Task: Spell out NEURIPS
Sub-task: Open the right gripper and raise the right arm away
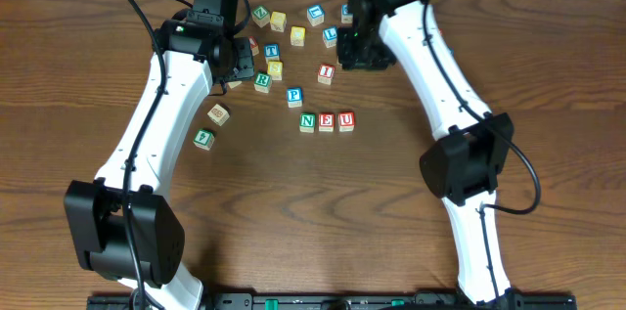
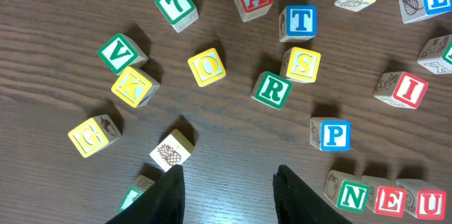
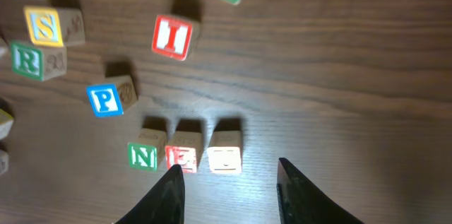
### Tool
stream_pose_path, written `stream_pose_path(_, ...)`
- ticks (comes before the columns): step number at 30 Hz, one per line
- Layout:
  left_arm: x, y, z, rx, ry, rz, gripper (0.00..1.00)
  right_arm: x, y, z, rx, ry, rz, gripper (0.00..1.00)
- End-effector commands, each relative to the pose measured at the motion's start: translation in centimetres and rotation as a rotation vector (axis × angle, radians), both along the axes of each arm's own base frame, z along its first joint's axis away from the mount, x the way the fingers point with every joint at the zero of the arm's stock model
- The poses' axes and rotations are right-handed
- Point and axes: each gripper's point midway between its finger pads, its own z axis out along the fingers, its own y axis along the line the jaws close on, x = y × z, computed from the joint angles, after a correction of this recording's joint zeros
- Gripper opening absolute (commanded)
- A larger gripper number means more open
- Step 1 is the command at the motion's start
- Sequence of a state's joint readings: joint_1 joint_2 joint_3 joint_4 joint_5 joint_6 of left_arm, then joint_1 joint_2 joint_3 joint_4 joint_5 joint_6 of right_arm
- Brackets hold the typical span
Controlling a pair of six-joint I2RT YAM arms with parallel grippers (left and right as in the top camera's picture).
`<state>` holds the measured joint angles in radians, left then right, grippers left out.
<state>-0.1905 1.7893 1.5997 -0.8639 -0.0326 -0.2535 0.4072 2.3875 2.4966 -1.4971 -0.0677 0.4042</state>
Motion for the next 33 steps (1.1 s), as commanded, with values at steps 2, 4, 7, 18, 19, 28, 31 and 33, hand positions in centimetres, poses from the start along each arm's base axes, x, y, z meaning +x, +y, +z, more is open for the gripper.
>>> stream_pose_path(2, 0.2, 0.4, 0.8, 0.016, -0.022, -0.006, 0.41, 1.2, -1.8, 3.4, 0.011, -0.082, -0.003, 0.37)
stream_pose_path(4, 0.2, 0.4, 0.8, 0.015, -0.025, -0.006, 0.41, 1.5, -2.6, 4.2, 0.015, -0.099, -0.013, 0.38)
stream_pose_path(7, 0.3, 0.4, 0.8, 0.015, -0.026, -0.005, 0.41, 2.0, -4.1, 5.6, 0.020, -0.123, -0.036, 0.38)
stream_pose_path(18, 0.3, 0.4, 0.8, 0.014, -0.026, -0.005, 0.41, 2.8, -7.2, 7.5, 0.021, -0.166, -0.060, 0.54)
stream_pose_path(19, 0.3, 0.3, 0.8, 0.014, -0.026, -0.005, 0.41, 2.8, -7.3, 7.5, 0.021, -0.167, -0.060, 0.55)
stream_pose_path(28, 0.3, 0.4, 0.8, 0.014, -0.026, -0.005, 0.41, 3.8, -6.6, 7.9, 0.029, -0.215, -0.035, 0.59)
stream_pose_path(31, 0.3, 0.4, 0.8, 0.014, -0.026, -0.005, 0.41, 4.1, -6.5, 8.0, 0.034, -0.229, -0.035, 0.60)
stream_pose_path(33, 0.3, 0.4, 0.8, 0.014, -0.026, -0.005, 0.41, 4.2, -6.4, 8.1, 0.036, -0.235, -0.035, 0.62)
